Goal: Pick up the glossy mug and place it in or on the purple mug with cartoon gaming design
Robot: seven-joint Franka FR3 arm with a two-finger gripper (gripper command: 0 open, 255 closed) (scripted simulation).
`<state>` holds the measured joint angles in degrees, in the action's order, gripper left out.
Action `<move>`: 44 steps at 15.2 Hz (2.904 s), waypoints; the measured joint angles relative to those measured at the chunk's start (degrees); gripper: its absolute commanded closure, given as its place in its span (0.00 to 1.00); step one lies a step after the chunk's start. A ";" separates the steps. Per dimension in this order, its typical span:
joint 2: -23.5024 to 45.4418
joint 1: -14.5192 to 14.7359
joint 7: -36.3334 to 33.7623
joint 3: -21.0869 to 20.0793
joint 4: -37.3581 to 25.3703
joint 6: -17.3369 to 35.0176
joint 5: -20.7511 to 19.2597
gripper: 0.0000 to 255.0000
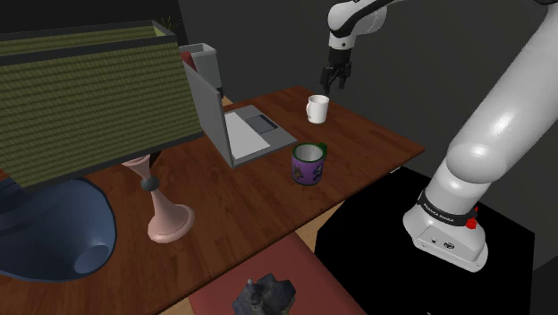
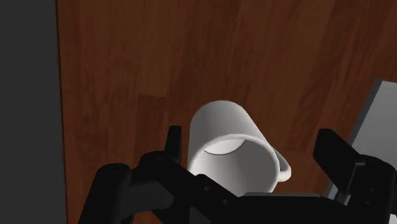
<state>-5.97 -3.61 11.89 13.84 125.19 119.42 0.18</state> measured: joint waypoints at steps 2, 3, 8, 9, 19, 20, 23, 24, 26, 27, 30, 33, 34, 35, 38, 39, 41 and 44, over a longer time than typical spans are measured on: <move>3.99 -0.15 1.80 0.52 -2.41 1.42 1.47 0.00; 6.33 -0.56 3.29 1.04 -4.08 2.02 2.34 0.00; 15.01 -1.74 7.30 1.51 -10.31 3.93 5.75 0.00; 15.79 -1.85 7.59 1.50 -10.49 4.48 6.05 0.00; 17.87 -1.92 8.24 1.22 -8.67 8.30 7.00 0.00; 17.87 -1.92 8.24 1.22 -8.66 8.31 7.00 0.00; 17.87 -1.92 8.24 1.22 -8.66 8.31 7.00 1.00; 17.87 -1.92 8.24 1.22 -8.66 8.31 7.00 1.00; 17.86 -1.92 8.24 1.22 -8.68 8.31 7.00 1.00; 17.86 -1.92 8.24 1.22 -8.68 8.31 7.00 1.00; 17.86 -1.92 8.24 1.22 -8.69 8.30 7.00 1.00; 17.39 -1.87 8.06 1.27 -9.01 7.51 6.78 1.00; 17.03 -1.87 7.98 1.33 -9.28 6.89 6.62 1.00; 16.48 -1.83 7.84 1.38 -9.32 6.33 6.41 1.00; 15.73 -1.77 7.47 1.45 -10.65 4.31 6.04 1.00; 15.22 -1.73 7.30 1.49 -10.95 3.52 5.83 1.00; 14.62 -1.66 7.02 1.52 -11.83 2.08 5.55 1.00; 13.57 -1.63 6.71 1.61 -12.99 -0.07 5.13 1.00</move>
<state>7.60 -5.23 18.60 15.45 112.19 119.35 5.32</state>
